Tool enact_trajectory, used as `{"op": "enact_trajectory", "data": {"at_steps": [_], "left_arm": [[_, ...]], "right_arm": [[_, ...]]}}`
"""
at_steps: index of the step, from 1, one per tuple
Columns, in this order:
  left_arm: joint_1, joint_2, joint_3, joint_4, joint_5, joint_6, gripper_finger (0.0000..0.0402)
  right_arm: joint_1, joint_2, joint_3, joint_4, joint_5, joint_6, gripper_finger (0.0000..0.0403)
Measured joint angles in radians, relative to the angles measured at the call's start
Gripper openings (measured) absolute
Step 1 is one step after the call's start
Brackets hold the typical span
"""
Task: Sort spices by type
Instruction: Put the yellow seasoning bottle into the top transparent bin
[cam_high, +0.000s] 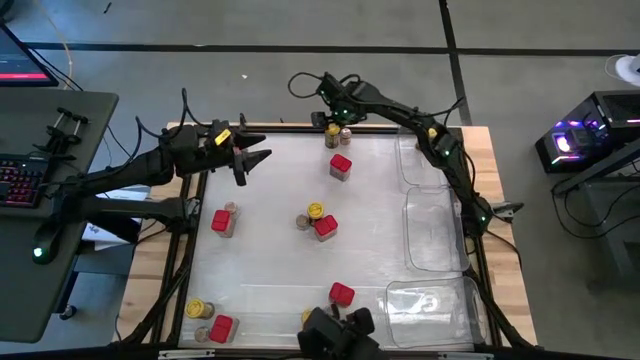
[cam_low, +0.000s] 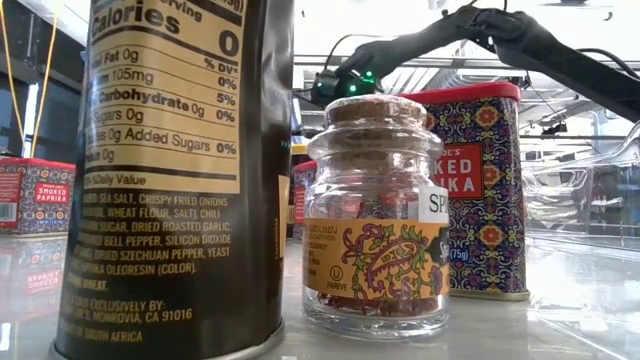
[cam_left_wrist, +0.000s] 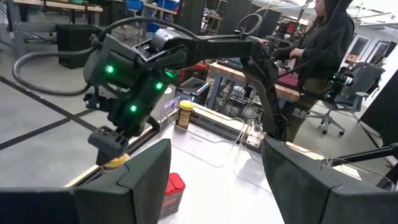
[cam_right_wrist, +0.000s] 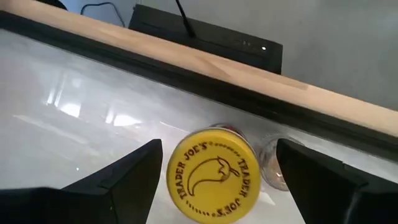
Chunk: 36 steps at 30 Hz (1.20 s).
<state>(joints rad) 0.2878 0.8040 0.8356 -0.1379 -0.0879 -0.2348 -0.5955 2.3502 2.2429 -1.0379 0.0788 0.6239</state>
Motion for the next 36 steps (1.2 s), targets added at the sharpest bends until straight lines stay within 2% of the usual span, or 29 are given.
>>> {"op": "enact_trajectory", "data": {"at_steps": [10, 16, 22, 27, 32, 36], "left_arm": [[0.0, 0.001, 0.0, -0.001, -0.002, 0.0, 0.0239], [0.0, 0.001, 0.0, -0.002, -0.002, 0.0, 0.0239], [0.0, 0.001, 0.0, -0.002, -0.002, 0.001, 0.0239], [0.0, 0.001, 0.0, -0.019, -0.002, 0.001, 0.0239], [0.0, 0.001, 0.0, -0.032, -0.002, 0.001, 0.0239], [0.0, 0.001, 0.0, -0.031, -0.002, 0.013, 0.0239]], "right_arm": [[0.015, 0.033, 0.0, -0.008, 0.007, -0.004, 0.0303], [0.016, 0.034, 0.0, -0.032, 0.026, -0.023, 0.0221], [0.016, 0.029, 0.0, -0.046, 0.023, -0.066, 0.0221], [0.016, -0.045, 0.02, -0.078, 0.034, -0.136, 0.0221], [0.014, -0.176, 0.041, -0.195, 0.151, -0.221, 0.0221], [0.006, -0.248, 0.04, -0.376, 0.262, -0.249, 0.0221]]}}
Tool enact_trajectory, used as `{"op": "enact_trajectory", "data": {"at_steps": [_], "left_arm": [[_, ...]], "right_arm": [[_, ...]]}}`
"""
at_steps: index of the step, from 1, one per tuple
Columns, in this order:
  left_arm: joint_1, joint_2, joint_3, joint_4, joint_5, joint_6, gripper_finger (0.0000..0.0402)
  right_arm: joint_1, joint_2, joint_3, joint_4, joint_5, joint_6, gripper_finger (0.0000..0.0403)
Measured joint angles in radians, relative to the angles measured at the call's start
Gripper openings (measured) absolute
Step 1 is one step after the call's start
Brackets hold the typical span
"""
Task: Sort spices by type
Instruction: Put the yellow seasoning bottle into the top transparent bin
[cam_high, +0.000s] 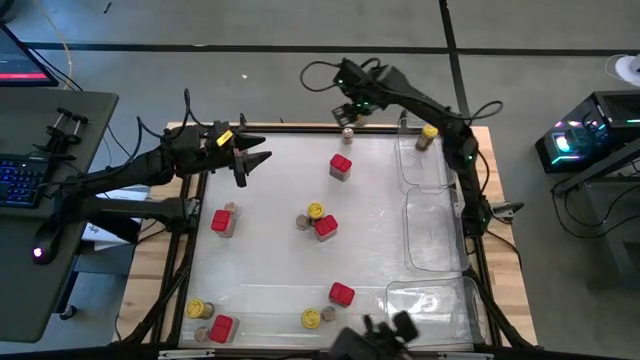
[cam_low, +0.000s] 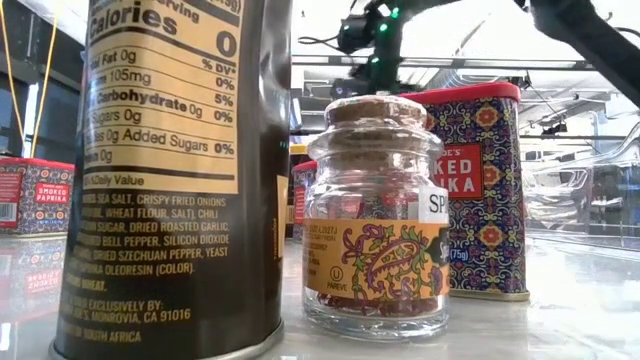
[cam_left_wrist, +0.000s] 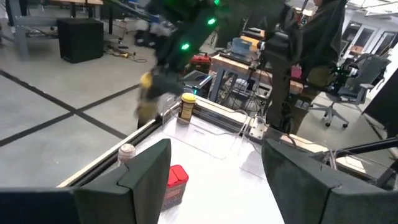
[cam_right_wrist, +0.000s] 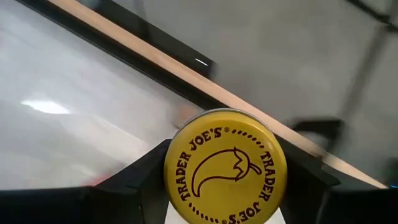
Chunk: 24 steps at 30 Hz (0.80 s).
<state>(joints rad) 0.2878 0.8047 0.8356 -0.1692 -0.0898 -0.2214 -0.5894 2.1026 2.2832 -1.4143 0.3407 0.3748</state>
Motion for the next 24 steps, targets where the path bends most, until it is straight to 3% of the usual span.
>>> {"op": "enact_trajectory", "data": {"at_steps": [4, 8, 17, 24], "left_arm": [[0.0, 0.0, 0.0, 0.0, 0.0, 0.03, 0.0239], [0.0, 0.0, 0.0, 0.0, 0.0, 0.032, 0.0239], [0.0, 0.0, 0.0, 0.0, -0.002, 0.032, 0.0239], [0.001, 0.0, 0.0, 0.0, -0.018, 0.05, 0.0239]], "right_arm": [[-0.021, -0.067, -0.048, -0.116, 0.072, -0.009, 0.0221], [-0.058, -0.193, -0.225, -0.084, 0.075, 0.009, 0.0221], [-0.216, -0.553, -0.792, 0.257, 0.011, 0.144, 0.0221], [-0.257, -0.613, -1.038, 0.497, -0.062, 0.212, 0.0221]]}}
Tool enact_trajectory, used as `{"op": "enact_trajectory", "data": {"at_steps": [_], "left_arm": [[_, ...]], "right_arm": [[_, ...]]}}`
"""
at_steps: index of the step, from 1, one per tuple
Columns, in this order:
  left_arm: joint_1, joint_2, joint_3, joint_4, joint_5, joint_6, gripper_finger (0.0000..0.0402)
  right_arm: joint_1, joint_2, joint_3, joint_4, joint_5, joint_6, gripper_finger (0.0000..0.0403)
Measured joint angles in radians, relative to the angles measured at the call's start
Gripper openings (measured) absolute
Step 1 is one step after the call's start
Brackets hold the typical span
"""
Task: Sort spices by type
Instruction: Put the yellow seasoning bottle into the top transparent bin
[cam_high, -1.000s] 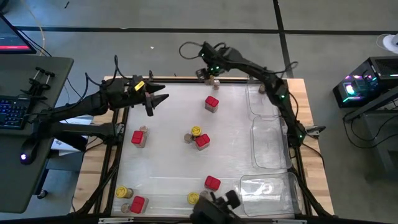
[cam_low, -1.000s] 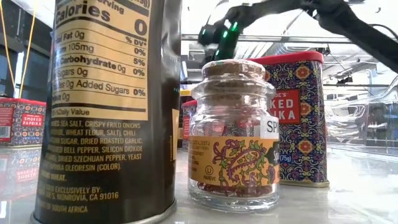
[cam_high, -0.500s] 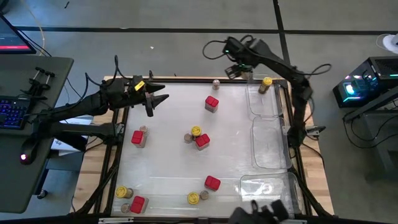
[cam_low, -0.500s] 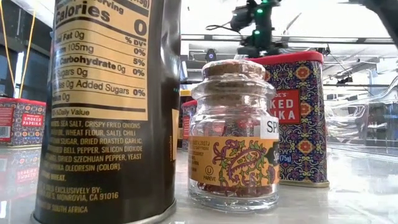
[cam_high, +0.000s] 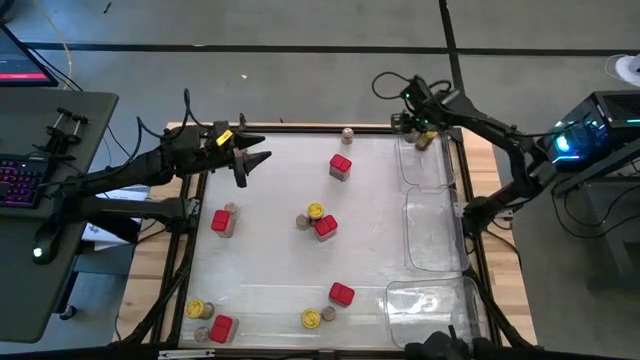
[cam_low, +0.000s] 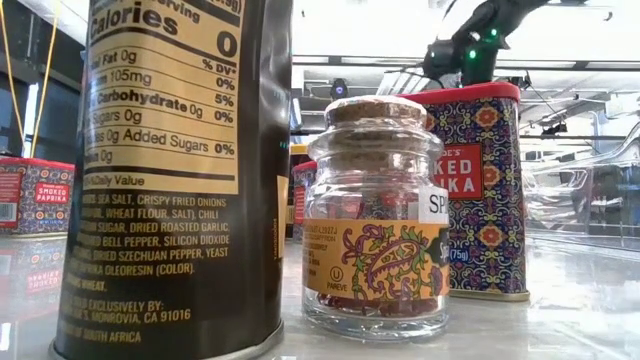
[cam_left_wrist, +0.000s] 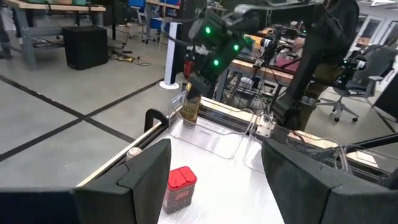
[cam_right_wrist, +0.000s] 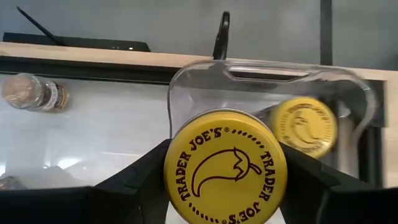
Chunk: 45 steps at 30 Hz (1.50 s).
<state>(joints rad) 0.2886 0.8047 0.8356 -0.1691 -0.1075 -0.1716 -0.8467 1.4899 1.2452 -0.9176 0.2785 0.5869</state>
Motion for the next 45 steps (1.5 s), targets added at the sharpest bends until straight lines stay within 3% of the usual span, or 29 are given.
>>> {"op": "enact_trajectory", "data": {"at_steps": [5, 8, 24, 45], "left_arm": [[0.002, 0.0, 0.0, 0.0, -0.011, 0.0, 0.0239], [0.002, 0.0, 0.0, 0.001, -0.011, 0.0, 0.0239], [0.002, 0.0, 0.0, 0.001, -0.013, -0.01, 0.0239], [0.002, 0.0, 0.0, 0.0, -0.012, -0.026, 0.0239]], "right_arm": [[0.0, 0.001, -0.067, 0.11, 0.026, 0.025, 0.0221], [-0.006, 0.001, -0.069, 0.11, 0.092, 0.016, 0.0221], [-0.039, 0.001, -0.069, 0.041, 0.112, -0.018, 0.0221], [-0.104, 0.096, -0.069, 0.107, -0.043, 0.108, 0.0221]]}}
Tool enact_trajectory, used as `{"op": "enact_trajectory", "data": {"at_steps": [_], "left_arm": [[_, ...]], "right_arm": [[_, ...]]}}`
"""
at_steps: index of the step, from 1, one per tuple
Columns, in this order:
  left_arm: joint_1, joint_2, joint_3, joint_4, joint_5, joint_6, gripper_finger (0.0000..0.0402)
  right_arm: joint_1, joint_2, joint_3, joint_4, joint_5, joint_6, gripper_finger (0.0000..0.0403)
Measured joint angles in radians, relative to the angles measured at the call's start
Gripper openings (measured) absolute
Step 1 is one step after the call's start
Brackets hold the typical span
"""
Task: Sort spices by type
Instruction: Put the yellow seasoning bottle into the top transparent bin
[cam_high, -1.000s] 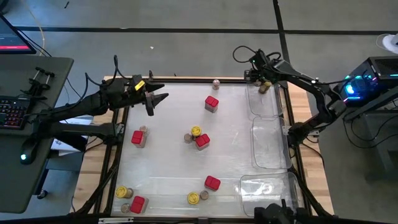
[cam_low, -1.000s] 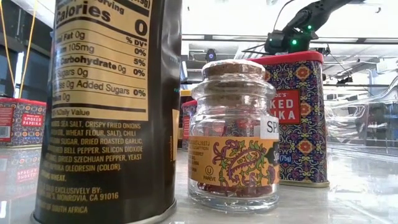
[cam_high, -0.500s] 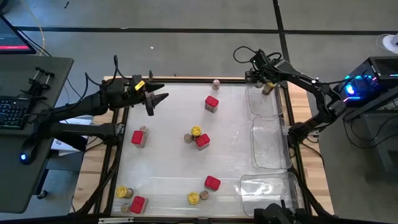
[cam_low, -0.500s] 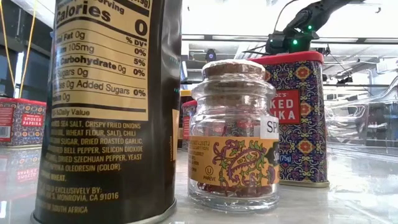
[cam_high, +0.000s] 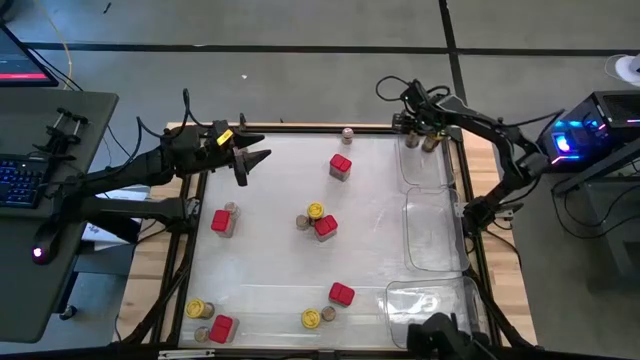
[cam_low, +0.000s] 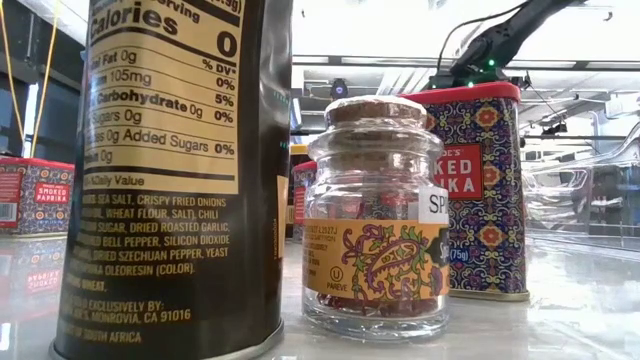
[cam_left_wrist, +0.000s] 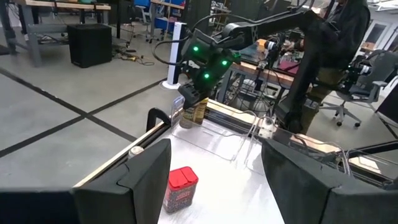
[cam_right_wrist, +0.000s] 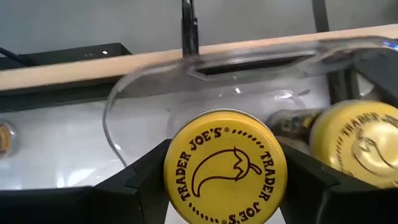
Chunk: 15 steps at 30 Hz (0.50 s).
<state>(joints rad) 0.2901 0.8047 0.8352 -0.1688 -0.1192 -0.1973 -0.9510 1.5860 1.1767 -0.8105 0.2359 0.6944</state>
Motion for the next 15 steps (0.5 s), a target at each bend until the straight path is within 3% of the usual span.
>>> {"op": "enact_trajectory", "data": {"at_steps": [7, 15], "left_arm": [[0.0, 0.0, 0.0, 0.0, 0.0, -0.001, 0.0239], [0.0, 0.0, 0.0, -0.002, 0.0, -0.008, 0.0239]], "right_arm": [[-0.004, 0.0, 0.0, 0.024, -0.003, -0.014, 0.0315], [-0.005, 0.001, 0.022, 0.001, -0.005, -0.024, 0.0328]]}}
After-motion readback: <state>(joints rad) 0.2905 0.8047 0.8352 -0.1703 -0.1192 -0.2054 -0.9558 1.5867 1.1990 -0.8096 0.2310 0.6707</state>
